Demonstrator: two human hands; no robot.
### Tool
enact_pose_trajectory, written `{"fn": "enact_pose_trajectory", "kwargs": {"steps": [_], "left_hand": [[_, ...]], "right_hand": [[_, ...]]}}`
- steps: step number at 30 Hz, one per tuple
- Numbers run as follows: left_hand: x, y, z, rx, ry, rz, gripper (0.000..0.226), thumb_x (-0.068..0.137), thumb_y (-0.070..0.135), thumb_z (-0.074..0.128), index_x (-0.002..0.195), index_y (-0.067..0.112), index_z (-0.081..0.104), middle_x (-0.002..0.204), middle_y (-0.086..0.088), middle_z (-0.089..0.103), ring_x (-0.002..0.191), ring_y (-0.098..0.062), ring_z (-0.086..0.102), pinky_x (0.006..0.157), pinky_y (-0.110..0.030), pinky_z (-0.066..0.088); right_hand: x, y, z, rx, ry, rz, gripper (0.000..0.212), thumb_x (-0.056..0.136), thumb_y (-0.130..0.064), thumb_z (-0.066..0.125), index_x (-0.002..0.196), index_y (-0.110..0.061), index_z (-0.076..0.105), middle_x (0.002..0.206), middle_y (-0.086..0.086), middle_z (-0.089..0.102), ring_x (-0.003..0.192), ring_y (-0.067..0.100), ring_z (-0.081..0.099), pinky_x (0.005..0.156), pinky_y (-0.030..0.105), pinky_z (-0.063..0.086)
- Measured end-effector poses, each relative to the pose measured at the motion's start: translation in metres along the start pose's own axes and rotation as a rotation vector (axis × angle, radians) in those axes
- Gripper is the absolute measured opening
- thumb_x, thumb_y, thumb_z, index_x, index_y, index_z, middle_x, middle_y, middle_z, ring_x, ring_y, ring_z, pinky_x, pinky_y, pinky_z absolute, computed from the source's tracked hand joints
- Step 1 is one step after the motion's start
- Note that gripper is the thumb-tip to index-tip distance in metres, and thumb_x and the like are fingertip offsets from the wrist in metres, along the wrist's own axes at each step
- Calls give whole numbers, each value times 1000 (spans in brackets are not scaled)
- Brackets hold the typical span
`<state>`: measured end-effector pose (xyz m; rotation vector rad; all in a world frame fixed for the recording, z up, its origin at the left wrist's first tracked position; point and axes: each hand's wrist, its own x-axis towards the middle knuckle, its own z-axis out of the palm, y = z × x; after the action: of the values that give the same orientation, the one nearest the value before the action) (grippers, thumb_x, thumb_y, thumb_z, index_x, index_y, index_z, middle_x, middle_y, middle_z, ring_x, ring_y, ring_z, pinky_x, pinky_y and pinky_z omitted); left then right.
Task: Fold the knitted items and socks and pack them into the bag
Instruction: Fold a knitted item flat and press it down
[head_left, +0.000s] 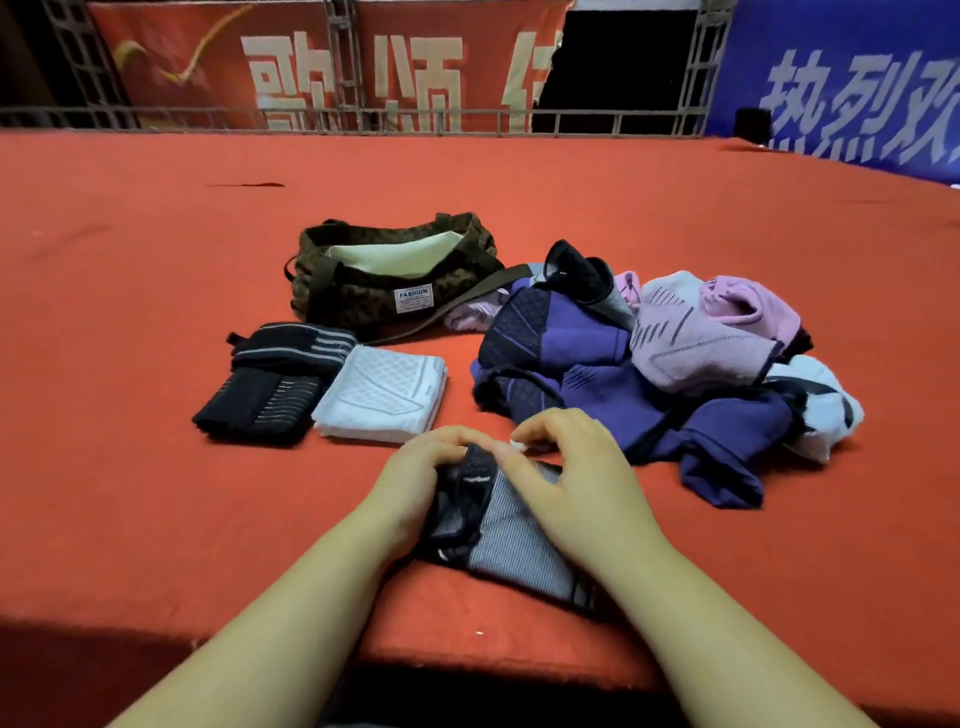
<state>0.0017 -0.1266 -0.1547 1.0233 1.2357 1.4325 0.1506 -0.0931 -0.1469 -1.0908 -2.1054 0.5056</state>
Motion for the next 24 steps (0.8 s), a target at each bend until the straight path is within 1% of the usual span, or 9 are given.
{"fn": "enact_pose_trajectory", "kwargs": {"steps": [3, 5, 7, 9, 11, 14, 19, 22, 24], "left_hand": [[-1, -10, -4, -123, 85, -19, 34, 75, 12, 41, 67, 18, 74, 71, -5, 68, 72, -22, 59, 70, -30, 46], [0, -10, -3, -32, 114, 79, 23, 78, 18, 50, 74, 18, 72, 76, 0, 68, 78, -12, 62, 76, -23, 47], [-2, -12, 1, 104, 94, 146, 8, 86, 12, 60, 82, 15, 67, 78, 4, 66, 73, 1, 60, 73, -12, 45], [-4, -16, 3, 137, 52, 139, 4, 84, 13, 66, 83, 16, 66, 75, 4, 66, 69, -1, 60, 69, -14, 47], [-4, -18, 2, 198, 41, 144, 6, 83, 20, 68, 78, 19, 66, 70, 7, 66, 65, -3, 59, 63, -16, 47], [-3, -21, 0, 252, 33, 171, 16, 91, 12, 59, 77, 19, 62, 63, 11, 62, 57, 3, 53, 53, -10, 40], [-5, -21, 1, 291, 57, 241, 16, 94, 10, 54, 81, 19, 59, 74, 6, 64, 69, -5, 57, 69, -20, 46], [-5, -21, 1, 242, 104, 237, 16, 94, 10, 53, 82, 18, 58, 76, 1, 65, 71, -8, 58, 72, -26, 48], [-4, -20, 0, 205, 130, 216, 16, 94, 10, 52, 82, 17, 58, 78, -3, 65, 73, -13, 59, 74, -33, 48]], "right_hand": [[-5, 4, 24, -52, -110, 85, 35, 85, -52, 58, 107, -25, 62, 117, -6, 62, 112, 16, 55, 99, 35, 39], [-8, 8, 29, -49, -97, 130, 44, 84, -59, 52, 110, -25, 63, 123, -7, 62, 114, 16, 55, 98, 33, 39], [-10, 10, 29, -42, -33, 126, 55, 79, -64, 41, 108, -24, 64, 117, -7, 66, 110, 15, 58, 94, 32, 41], [-13, 10, 30, -31, 31, 93, 59, 78, -63, 32, 104, -22, 66, 112, -6, 68, 104, 17, 60, 91, 34, 43], [-15, 11, 31, 7, 74, 83, 55, 82, -57, 29, 98, -20, 67, 106, -4, 69, 98, 20, 62, 87, 38, 45], [-16, 13, 33, 20, 127, 61, 50, 88, -50, 31, 94, -17, 69, 95, -2, 71, 89, 24, 63, 81, 41, 47], [-20, 14, 31, 96, 188, 69, 48, 90, -47, 32, 95, -17, 70, 89, -1, 72, 87, 22, 64, 78, 38, 48], [-22, 13, 29, 155, 237, 116, 37, 92, -41, 39, 92, -21, 70, 87, -4, 72, 85, 16, 63, 76, 33, 45], [-25, 10, 26, 162, 264, 132, 33, 91, -37, 39, 88, -24, 69, 80, -6, 71, 79, 10, 59, 70, 29, 40]]}}
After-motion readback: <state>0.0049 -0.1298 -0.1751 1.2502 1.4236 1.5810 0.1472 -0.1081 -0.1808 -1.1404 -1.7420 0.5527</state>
